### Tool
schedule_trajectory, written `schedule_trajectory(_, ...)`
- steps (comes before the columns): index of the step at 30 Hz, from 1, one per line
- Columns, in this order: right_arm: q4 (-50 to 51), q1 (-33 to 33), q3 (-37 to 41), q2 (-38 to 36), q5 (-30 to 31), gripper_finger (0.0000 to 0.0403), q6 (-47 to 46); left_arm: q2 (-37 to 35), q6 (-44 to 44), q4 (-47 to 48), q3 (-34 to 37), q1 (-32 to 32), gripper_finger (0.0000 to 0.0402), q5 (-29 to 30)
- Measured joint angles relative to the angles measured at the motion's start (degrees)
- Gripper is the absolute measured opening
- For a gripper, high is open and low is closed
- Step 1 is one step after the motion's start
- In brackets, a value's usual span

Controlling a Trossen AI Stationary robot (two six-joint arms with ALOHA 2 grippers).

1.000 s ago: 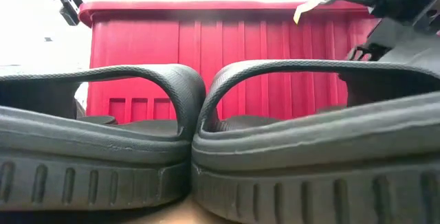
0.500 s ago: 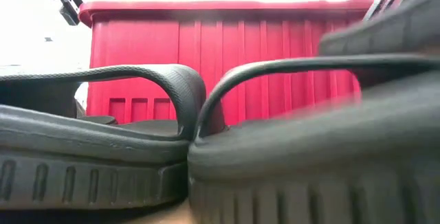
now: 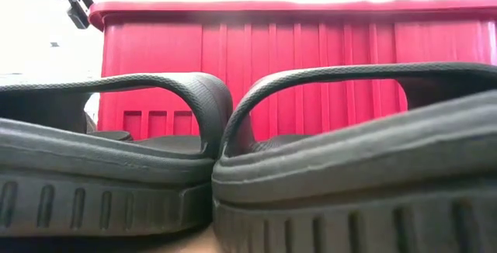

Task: Pick and place slides into bin
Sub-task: Put the black slipper into the red organizer bin

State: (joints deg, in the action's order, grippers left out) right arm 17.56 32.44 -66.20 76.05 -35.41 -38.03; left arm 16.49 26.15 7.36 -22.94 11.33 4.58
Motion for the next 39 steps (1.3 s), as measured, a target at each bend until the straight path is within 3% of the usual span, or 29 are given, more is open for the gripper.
schedule_trajectory(4, 18.0, -4.8, -9.3, -1.7, 5.2, 0.0006, 8.1, 0.0, 0.1, -0.4, 0.0, 0.0, 0.0026, 0.3)
schedule_trajectory(9, 32.3, -12.0, -20.2, -3.8, 13.4, 0.0006, 21.7, 0.0, 2.3, -0.6, 0.0, 0.0, 0.0026, 2.3)
schedule_trajectory(14, 38.7, -19.5, -27.8, -6.4, 25.4, 0.0006, 32.0, 0.0, 2.6, -1.0, 0.0, 0.0, 0.0026, 4.3)
schedule_trajectory(20, 41.1, -31.6, -31.9, -8.6, 31.1, 0.0006, 43.2, 0.0, 3.5, -1.2, 0.0, 0.0, 0.0026, 11.9)
schedule_trajectory(26, 41.9, -45.1, -31.9, -6.8, 29.4, 0.0006, 54.5, 0.0, 8.5, -1.5, 0.0, 0.0, 0.0026, 17.0)
schedule_trajectory(30, 43.3, -53.0, -31.9, -1.6, 18.0, 0.0006, 59.1, 0.0, 10.0, -1.5, 0.0, 0.0, 0.0026, 16.9)
schedule_trajectory(34, 43.0, -56.7, -31.9, 5.1, 7.6, 0.0005, 61.5, 0.0, 9.1, -1.5, 0.0, 0.0, 0.0026, 16.7)
schedule_trajectory(39, 38.5, -58.2, -31.8, 13.7, 4.7, 0.0005, 63.0, 0.0, 5.3, -1.4, 0.0, 0.0, 0.0026, 13.5)
